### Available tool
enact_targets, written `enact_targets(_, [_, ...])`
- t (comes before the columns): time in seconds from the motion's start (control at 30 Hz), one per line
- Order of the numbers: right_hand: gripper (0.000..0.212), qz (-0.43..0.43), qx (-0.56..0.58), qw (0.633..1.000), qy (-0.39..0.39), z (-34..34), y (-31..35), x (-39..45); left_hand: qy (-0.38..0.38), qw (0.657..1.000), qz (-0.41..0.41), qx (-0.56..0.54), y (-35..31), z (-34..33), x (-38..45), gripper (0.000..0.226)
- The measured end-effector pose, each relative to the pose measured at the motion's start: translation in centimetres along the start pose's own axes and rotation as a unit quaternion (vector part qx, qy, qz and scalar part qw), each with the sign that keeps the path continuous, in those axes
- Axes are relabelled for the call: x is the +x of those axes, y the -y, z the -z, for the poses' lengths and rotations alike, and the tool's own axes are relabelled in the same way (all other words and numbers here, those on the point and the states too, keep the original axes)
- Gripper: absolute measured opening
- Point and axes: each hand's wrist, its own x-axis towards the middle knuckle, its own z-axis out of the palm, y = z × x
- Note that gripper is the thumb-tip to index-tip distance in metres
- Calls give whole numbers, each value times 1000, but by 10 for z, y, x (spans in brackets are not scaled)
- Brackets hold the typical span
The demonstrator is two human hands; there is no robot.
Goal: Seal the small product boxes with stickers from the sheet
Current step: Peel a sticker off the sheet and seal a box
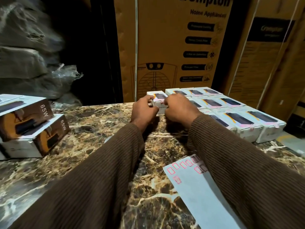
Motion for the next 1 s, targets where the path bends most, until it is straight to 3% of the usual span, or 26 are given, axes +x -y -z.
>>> enact_targets(0.27, [35,21,-111,993,24,-2,-8,11,40,999,-6,-1,-3,-5,5,63])
enact_targets(0.53, [39,12,-114,992,58,-7,-9,13,65,998,-7,-2,-4,-7,7,66])
enact_targets(0.73, [26,15,-104,994,20,-5,-10,11,59,998,-2,6,-2,-4,6,56])
enact_targets(1.0, [29,13,-110,992,63,-9,-10,11,72,997,-19,0,-4,-5,4,55])
